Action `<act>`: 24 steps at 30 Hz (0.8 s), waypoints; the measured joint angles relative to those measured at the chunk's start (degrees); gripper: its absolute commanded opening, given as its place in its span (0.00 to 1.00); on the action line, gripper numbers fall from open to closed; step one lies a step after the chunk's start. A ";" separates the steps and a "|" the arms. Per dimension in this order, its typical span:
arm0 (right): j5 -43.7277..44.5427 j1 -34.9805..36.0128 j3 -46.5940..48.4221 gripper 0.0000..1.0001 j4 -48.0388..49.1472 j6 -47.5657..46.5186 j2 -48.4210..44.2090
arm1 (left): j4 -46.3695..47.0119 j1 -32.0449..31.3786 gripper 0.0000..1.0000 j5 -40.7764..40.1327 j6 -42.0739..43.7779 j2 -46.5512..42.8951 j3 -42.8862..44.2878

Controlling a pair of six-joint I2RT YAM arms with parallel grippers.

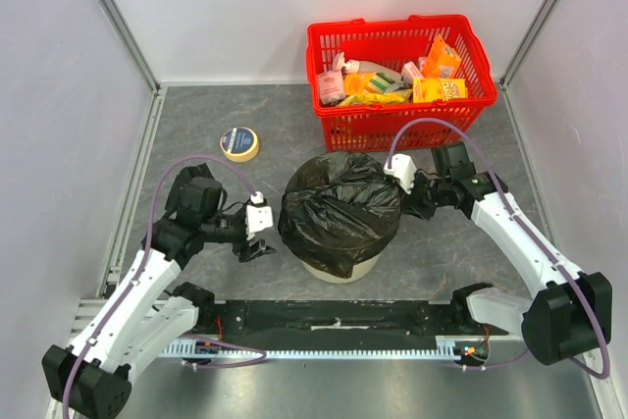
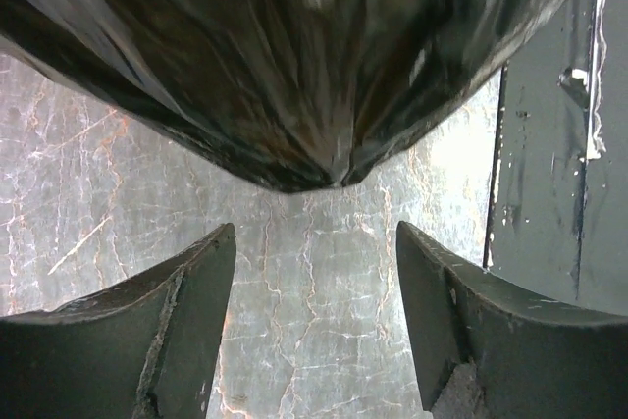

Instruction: Put the trash bags into the trash bin

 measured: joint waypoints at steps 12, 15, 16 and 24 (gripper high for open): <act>-0.24 0.02 5.40 0.73 -11.28 -0.44 -6.34 | -2.58 -0.02 0.93 4.13 -4.76 -0.55 4.42; -0.26 0.02 6.97 0.81 -14.01 -1.73 -7.56 | -5.07 -0.09 0.95 5.46 -4.55 -0.81 4.72; -0.35 0.02 7.28 0.82 -14.69 -2.16 -7.78 | -5.64 -0.13 0.95 5.79 -4.57 -0.94 4.72; -4.61 0.15 9.11 0.83 -20.06 -4.20 -7.91 | 0.11 -1.07 0.96 6.08 -7.85 0.52 4.70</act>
